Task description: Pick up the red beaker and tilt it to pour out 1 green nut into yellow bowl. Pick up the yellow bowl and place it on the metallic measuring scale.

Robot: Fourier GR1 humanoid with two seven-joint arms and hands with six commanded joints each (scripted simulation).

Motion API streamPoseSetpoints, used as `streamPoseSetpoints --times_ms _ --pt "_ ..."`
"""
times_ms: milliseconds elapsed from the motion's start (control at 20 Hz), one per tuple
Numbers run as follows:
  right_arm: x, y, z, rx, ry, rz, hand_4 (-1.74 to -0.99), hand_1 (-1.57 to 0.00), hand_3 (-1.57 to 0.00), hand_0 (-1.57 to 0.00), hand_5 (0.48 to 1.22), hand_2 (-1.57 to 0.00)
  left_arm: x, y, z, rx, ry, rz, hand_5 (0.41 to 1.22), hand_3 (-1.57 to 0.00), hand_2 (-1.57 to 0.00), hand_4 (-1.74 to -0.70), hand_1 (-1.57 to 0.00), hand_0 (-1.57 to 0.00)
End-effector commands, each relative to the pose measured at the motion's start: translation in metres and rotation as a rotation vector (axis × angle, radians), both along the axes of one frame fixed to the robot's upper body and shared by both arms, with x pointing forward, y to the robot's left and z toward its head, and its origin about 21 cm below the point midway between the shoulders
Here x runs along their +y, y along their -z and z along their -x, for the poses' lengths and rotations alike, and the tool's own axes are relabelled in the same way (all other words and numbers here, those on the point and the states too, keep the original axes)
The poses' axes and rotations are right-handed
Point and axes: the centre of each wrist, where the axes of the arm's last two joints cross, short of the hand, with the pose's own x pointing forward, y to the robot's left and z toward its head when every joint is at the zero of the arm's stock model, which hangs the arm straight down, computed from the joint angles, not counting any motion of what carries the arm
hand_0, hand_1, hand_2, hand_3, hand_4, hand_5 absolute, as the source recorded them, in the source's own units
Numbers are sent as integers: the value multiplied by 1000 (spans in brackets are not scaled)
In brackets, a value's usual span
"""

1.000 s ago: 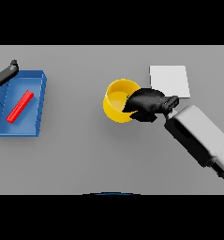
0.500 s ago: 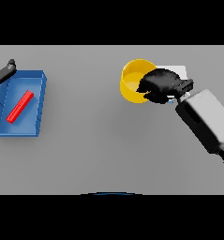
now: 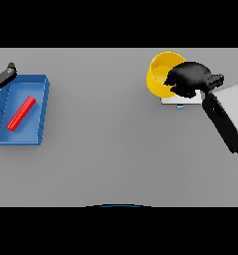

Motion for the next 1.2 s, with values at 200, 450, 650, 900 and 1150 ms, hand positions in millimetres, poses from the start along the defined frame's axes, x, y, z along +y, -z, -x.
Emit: streamPoseSetpoints --times_ms 200,450,650,900,1150 --pt "-23 17 -13 7 117 12 -1729 -1408 -1507 -1526 1221 -1483 -1 -2 2 9 -17 4 771 1 1 -831 1 1" --pt "-35 29 -16 27 169 42 -1730 -1278 -1550 -1452 1221 -1377 -3 -2 6 22 -30 10 783 1 1 -848 1 1" --pt "-41 33 -18 33 168 30 -1730 -1205 -1562 -1397 1221 -1316 1 -3 1 23 -40 2 776 1 1 -838 1 1" --pt "-43 34 -20 75 206 6 -1621 -1039 -1237 -1325 1155 -1042 2 -1 -3 23 -29 9 775 1 1 -844 1 1" --pt "-41 35 -22 119 234 -14 -1540 -521 -723 -710 923 -522 1 -2 -3 23 -25 6 766 1 1 -848 1 1"
